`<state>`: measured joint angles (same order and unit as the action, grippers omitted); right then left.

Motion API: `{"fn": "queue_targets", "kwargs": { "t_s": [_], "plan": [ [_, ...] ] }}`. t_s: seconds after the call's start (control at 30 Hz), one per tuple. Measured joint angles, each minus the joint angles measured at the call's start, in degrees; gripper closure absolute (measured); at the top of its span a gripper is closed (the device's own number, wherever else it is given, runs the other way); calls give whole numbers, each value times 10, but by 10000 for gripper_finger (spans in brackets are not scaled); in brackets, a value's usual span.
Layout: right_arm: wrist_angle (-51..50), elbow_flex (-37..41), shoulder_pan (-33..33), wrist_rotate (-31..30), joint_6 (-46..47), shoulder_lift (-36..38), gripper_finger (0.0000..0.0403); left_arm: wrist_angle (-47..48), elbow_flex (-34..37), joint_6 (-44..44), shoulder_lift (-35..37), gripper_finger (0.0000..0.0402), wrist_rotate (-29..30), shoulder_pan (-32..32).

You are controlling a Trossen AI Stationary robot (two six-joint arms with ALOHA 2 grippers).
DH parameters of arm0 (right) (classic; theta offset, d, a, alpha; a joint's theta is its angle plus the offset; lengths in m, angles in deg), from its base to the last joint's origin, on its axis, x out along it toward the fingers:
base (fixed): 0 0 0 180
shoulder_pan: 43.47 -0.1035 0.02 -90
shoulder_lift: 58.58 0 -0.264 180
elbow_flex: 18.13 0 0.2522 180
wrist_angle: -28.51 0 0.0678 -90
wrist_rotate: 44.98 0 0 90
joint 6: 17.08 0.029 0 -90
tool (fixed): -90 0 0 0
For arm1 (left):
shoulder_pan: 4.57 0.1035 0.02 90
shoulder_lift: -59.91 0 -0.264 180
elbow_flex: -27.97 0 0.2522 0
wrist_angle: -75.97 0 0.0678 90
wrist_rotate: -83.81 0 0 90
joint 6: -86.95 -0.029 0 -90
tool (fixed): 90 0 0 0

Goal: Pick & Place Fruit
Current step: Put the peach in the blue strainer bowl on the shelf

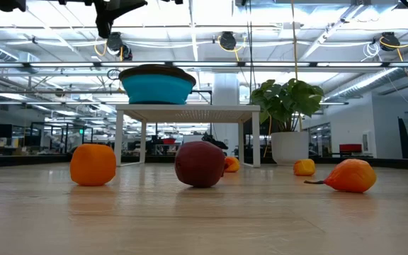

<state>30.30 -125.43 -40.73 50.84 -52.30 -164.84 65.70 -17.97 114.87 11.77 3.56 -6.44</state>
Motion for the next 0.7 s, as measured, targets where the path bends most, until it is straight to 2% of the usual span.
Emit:
{"fn": "queue_targets", "kwargs": {
  "t_s": [0.17,0.5,0.57,0.7],
  "plan": [
    [-4,0,-1,0,0,0,273,0,0,15,0,198,-53,21],
    [-8,0,-1,2,25,1,272,2,0,29,1,313,-115,55],
    [-9,0,-1,2,29,1,272,4,0,32,1,325,-123,59],
    [-12,0,-1,1,31,1,272,5,0,38,1,323,-130,66]
  ]
}}
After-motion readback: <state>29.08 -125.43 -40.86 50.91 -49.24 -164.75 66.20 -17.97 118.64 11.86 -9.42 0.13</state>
